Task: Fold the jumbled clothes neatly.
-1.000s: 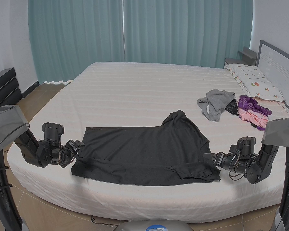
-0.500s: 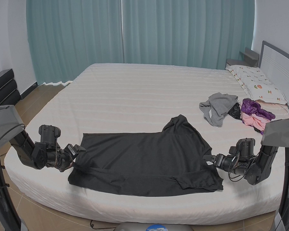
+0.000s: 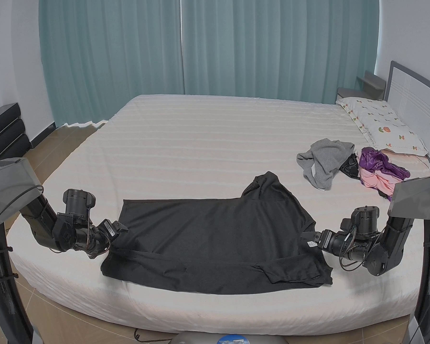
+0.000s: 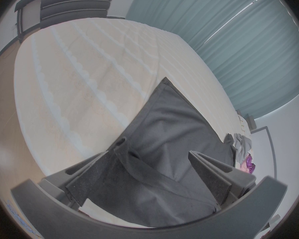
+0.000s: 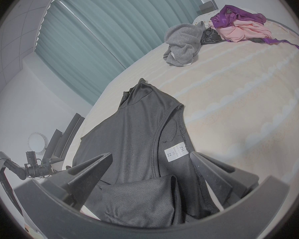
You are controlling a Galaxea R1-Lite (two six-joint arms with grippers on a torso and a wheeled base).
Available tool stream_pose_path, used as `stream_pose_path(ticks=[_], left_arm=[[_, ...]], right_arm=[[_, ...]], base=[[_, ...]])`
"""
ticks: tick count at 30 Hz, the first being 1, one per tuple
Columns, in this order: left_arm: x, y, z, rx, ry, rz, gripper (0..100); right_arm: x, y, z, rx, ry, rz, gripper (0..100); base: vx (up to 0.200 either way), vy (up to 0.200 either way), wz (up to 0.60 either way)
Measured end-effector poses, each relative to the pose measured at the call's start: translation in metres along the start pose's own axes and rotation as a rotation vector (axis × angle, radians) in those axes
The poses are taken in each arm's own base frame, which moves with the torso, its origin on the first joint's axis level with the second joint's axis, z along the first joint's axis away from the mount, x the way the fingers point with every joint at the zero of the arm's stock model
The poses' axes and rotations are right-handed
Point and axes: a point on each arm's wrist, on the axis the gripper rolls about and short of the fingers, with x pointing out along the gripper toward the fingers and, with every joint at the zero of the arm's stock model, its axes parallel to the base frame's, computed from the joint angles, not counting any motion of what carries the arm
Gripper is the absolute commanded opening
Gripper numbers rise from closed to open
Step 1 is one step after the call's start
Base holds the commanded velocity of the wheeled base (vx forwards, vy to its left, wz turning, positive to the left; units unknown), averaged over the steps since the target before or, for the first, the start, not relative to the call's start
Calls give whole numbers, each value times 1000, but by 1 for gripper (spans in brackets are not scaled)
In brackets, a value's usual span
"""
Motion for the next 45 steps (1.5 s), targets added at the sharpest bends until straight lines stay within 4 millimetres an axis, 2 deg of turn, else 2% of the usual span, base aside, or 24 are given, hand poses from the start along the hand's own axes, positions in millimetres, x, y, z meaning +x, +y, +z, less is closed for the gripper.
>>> stream_pose_path(ticks=[2, 3, 13, 23, 38, 39, 45], left_arm=[[6, 0, 1, 0, -17, 23, 100], [8, 1, 2, 1, -21, 34, 0], [20, 0, 9, -11, -23, 66, 0], [20, 4, 24, -121, -42, 74, 0], [14, 12, 33, -158, 13, 4, 0], [13, 13, 35, -161, 25, -14, 100], [5, 18, 40, -59, 91, -116, 100]], right_arm=[[0, 0, 0, 0, 0, -1, 100], [0, 0, 0, 0, 0, -1, 100], [1, 0, -1, 0, 2, -2, 100], [3, -1, -1, 1, 3, -2, 100], [11, -3, -1, 0, 7, 5, 100], [11, -3, -1, 0, 7, 5, 100], [11, -4, -1, 1, 6, 4, 100]], base=[[0, 0, 0], [0, 0, 0], [0, 0, 0], [0, 0, 0], [0, 0, 0], [0, 0, 0], [0, 0, 0]])
